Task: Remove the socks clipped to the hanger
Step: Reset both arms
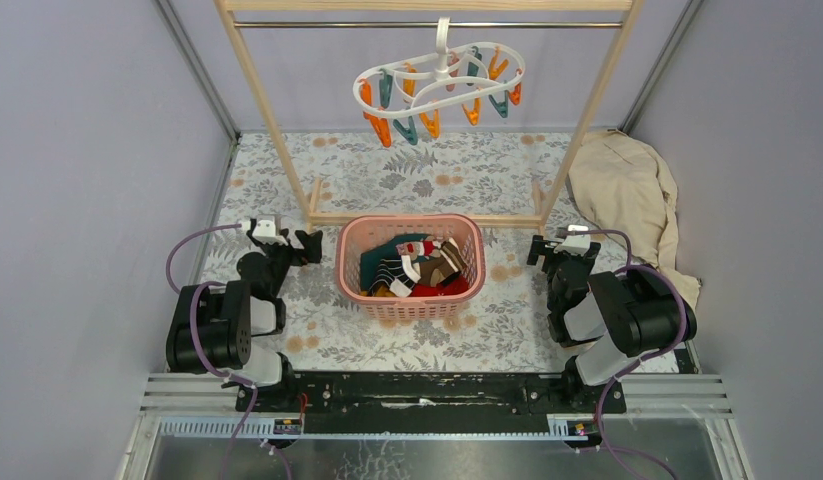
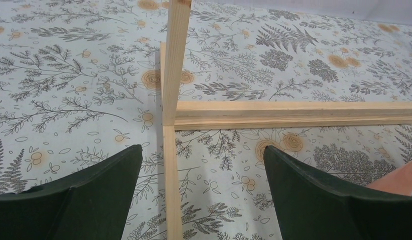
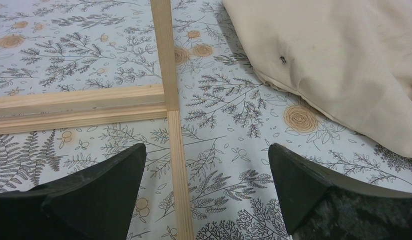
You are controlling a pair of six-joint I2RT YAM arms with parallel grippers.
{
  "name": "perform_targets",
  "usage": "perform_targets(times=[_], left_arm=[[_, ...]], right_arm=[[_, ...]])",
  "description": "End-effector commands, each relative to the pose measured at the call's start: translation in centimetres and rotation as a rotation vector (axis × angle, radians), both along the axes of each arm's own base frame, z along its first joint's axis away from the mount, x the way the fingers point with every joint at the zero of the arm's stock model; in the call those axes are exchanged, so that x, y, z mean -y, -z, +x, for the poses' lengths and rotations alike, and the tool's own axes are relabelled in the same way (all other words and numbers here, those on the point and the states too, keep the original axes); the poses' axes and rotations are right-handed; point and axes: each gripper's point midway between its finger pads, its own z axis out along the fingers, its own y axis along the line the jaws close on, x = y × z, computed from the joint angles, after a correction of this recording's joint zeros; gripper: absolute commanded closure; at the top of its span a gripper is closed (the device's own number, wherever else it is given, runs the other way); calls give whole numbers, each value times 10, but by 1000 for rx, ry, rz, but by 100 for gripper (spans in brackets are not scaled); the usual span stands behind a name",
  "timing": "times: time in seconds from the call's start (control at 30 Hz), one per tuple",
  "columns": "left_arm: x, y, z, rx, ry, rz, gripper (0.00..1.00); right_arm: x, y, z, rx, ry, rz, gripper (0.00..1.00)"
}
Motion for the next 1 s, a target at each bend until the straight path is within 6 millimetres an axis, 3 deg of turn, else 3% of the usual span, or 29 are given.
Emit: perform_targets(times=[0.0, 0.97], left_arm=[[-3, -23, 4, 103, -4, 50, 1], [-3, -21, 6, 96, -9, 52, 1]], right_arm=[[1, -20, 8, 73, 5, -2, 0], [0, -17, 12, 48, 5, -4, 0]])
